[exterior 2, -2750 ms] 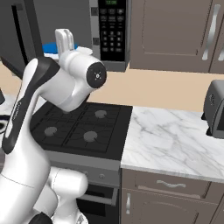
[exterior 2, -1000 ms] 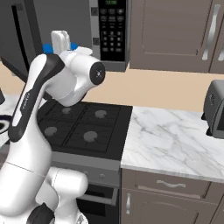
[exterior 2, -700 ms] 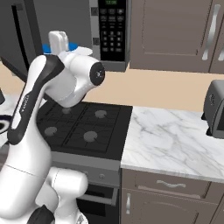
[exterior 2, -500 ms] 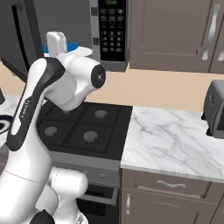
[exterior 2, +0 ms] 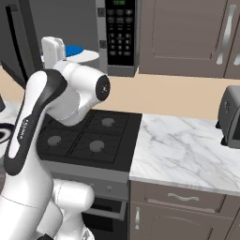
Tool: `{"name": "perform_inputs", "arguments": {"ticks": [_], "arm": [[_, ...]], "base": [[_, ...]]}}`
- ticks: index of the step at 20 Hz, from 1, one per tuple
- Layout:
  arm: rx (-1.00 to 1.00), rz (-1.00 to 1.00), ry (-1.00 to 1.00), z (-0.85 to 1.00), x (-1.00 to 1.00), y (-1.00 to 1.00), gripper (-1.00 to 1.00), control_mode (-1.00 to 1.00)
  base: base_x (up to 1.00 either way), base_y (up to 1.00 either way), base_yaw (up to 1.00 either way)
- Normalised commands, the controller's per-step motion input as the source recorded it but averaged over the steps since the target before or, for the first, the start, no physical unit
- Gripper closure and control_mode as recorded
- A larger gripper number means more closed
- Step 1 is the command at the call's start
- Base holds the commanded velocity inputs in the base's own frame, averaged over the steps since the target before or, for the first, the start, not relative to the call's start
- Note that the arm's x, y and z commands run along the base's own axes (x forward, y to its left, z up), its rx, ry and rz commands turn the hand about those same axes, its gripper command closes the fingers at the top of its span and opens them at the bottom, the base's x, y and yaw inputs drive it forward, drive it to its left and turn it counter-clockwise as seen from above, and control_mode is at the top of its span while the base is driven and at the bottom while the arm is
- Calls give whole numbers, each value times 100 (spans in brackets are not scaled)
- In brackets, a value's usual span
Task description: Pick the bell pepper from the counter and place it in the microwave. Then turn on the microwave.
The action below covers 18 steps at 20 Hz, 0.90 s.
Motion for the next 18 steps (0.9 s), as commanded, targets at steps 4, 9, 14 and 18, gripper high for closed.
{"name": "perform_inputs", "arguments": {"ticks": [4,9,14,18], "arm": [[2,4,0,0,-34,16,-100,-100],[0,2,0,0,-36,25,-100,-100],[0,0,0,0,-34,32,-100,-100],[0,0,3,-2,-25,34,-100,-100]], "base": [[0,0,0],[0,0,0],[0,0,0],[0,0,0]]}}
